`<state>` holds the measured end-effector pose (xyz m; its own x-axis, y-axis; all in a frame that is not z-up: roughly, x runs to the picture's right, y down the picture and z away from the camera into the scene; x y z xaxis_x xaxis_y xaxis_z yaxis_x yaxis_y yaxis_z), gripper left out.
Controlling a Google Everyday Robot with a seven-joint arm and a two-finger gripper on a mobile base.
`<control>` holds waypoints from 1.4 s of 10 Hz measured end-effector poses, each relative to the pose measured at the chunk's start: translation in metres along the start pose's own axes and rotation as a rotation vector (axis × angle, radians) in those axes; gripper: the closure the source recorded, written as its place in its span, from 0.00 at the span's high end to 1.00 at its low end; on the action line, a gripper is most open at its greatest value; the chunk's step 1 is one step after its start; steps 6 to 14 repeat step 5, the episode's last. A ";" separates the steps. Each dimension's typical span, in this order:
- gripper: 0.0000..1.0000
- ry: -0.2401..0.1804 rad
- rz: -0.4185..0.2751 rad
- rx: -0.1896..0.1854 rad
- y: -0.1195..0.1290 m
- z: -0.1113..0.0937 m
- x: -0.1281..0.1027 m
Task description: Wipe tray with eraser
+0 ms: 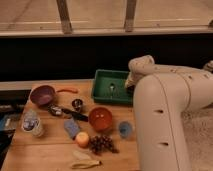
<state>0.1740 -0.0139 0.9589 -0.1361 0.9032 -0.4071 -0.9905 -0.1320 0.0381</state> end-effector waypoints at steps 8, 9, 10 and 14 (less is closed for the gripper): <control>0.00 0.012 -0.137 -0.078 0.057 -0.018 0.039; 0.00 0.012 -0.137 -0.078 0.057 -0.018 0.039; 0.00 0.012 -0.137 -0.078 0.057 -0.018 0.039; 0.00 0.012 -0.137 -0.078 0.057 -0.018 0.039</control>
